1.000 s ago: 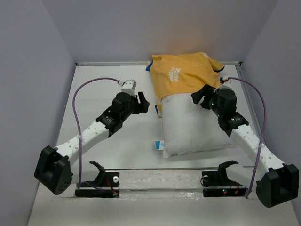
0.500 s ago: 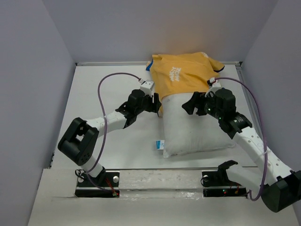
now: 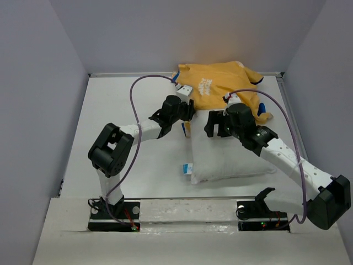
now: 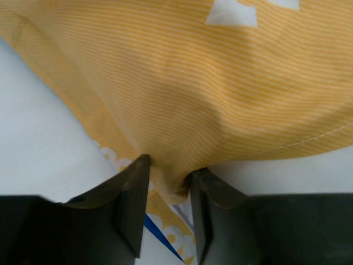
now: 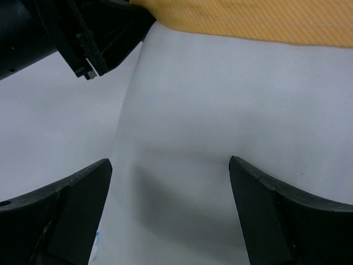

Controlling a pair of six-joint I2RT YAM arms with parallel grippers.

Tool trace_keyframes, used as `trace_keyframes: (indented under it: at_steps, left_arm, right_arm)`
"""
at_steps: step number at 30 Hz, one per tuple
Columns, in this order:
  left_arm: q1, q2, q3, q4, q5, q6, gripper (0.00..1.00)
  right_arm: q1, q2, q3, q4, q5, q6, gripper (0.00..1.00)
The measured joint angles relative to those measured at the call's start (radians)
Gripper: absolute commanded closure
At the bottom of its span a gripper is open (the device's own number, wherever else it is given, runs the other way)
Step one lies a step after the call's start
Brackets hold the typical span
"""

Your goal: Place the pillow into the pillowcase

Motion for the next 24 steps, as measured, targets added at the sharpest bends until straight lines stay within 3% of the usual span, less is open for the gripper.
trace_keyframes:
  at_steps: [1, 2, 3, 8, 9, 10, 11, 12, 18, 21, 24]
  left_arm:
    - [-0.002, 0.01, 0.013, 0.0, -0.019, 0.008, 0.81]
    - [-0.005, 0.018, 0.024, 0.0, -0.041, 0.013, 0.82]
    - [-0.007, 0.022, 0.031, -0.001, -0.055, 0.019, 1.0]
    - [-0.023, 0.022, 0.035, -0.002, -0.133, 0.03, 1.0]
    - [-0.027, 0.017, 0.031, -0.003, -0.143, 0.029, 1.0]
    - [-0.031, 0.007, 0.023, -0.003, -0.148, 0.028, 1.0]
    - [-0.035, -0.009, 0.009, -0.002, -0.15, 0.024, 1.0]
    - [-0.039, -0.025, -0.006, -0.001, -0.15, 0.019, 1.0]
    - [-0.042, -0.147, -0.138, 0.025, -0.101, -0.059, 1.0]
    - [-0.042, -0.205, -0.194, 0.033, -0.069, -0.09, 1.0]
    - [-0.042, -0.31, -0.26, 0.032, -0.028, -0.122, 1.0]
  right_arm:
    - [0.006, 0.014, 0.011, -0.006, 0.035, -0.001, 0.05]
    - [0.01, 0.023, 0.015, -0.009, 0.046, -0.002, 0.04]
    - [0.017, 0.034, 0.024, -0.015, 0.072, -0.003, 0.02]
    - [0.068, 0.159, 0.105, -0.074, 0.219, -0.024, 0.02]
    - [0.072, 0.196, 0.13, -0.084, 0.24, -0.027, 0.11]
    - [0.072, 0.23, 0.147, -0.085, 0.256, -0.03, 0.66]
    - [0.072, 0.267, 0.164, -0.087, 0.275, -0.039, 0.92]
    - [0.072, 0.294, 0.177, -0.091, 0.289, -0.04, 1.0]
    - [0.021, 0.385, 0.211, -0.034, 0.248, 0.003, 1.0]
    - [-0.032, 0.301, 0.175, 0.038, 0.208, 0.075, 1.0]
    - [-0.054, 0.15, 0.168, 0.07, 0.278, 0.087, 1.0]
